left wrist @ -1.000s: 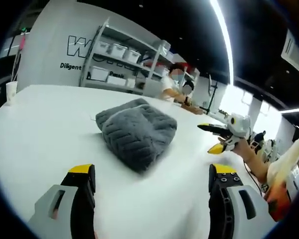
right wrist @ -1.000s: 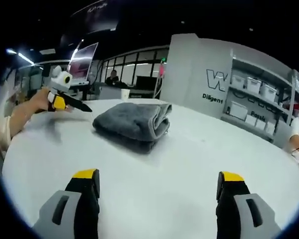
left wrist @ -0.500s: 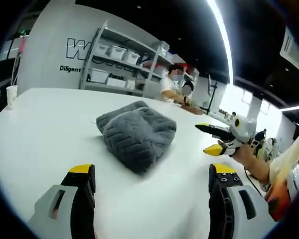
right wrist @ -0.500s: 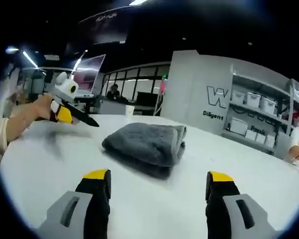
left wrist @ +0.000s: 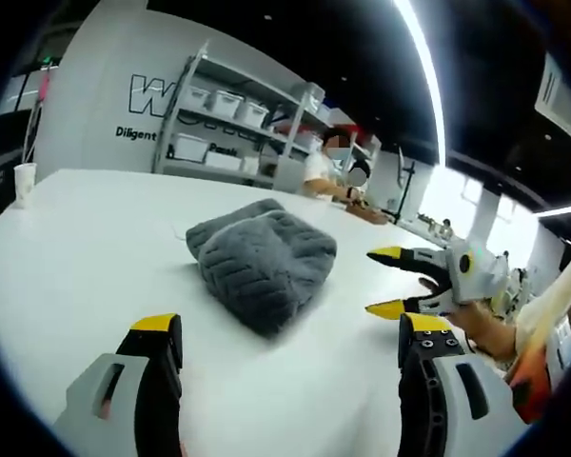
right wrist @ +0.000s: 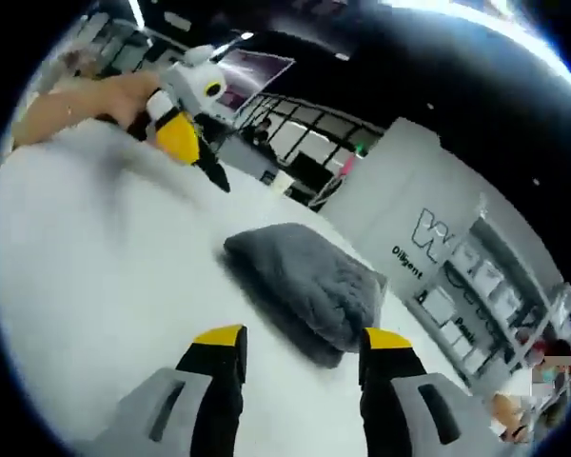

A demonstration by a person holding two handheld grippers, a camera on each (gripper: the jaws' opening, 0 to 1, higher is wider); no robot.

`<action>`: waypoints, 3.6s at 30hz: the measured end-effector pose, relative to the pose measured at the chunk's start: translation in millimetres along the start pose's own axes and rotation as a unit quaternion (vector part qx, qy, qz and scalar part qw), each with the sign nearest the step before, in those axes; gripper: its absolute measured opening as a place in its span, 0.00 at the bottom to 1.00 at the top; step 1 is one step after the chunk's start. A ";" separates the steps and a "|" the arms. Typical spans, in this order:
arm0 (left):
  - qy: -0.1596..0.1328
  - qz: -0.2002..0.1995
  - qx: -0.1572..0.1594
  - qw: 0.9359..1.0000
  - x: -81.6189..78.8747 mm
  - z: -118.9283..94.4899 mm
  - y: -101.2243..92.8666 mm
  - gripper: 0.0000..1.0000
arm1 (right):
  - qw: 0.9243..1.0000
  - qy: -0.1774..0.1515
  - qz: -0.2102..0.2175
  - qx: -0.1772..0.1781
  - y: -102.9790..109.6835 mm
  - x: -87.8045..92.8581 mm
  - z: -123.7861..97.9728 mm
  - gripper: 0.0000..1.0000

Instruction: Open the folded towel by lifting each exposed corner and separating the folded layers until the towel lies flat within the target outline without major curled edges

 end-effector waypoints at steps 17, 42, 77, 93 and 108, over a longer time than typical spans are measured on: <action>-0.016 -0.008 -0.002 1.000 -6.0 -5.9 4.3 0.92 | 0.998 -0.021 -0.020 0.050 8.9 -6.5 45.4 0.29; -0.024 -0.012 -0.004 1.000 -7.1 -9.6 6.5 0.92 | 1.000 -0.004 -0.008 0.001 18.2 1.7 78.2 0.12; -0.022 -0.014 -0.010 1.000 -9.7 -9.4 11.6 0.90 | 0.999 -0.026 0.021 -0.010 6.7 3.7 69.5 0.01; -0.022 -0.013 -0.010 1.000 -9.6 -11.0 11.7 0.90 | 0.998 -0.012 0.065 0.012 -19.9 25.0 64.0 0.01; -0.020 -0.013 -0.011 1.000 -7.5 -11.1 11.5 0.90 | 0.998 -0.009 0.061 0.008 -37.4 44.3 54.8 0.01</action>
Point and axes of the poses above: the point that each gripper's makers call its tool centre point, and the gripper's own axes: z roughly forward along the fingers, y roughly to its left, x roughly out of its underside, the point moved 3 cm from there along -z, roughly backward along the fingers, and after that the axes turned 10 degrees about z, right-handed, at the moved point
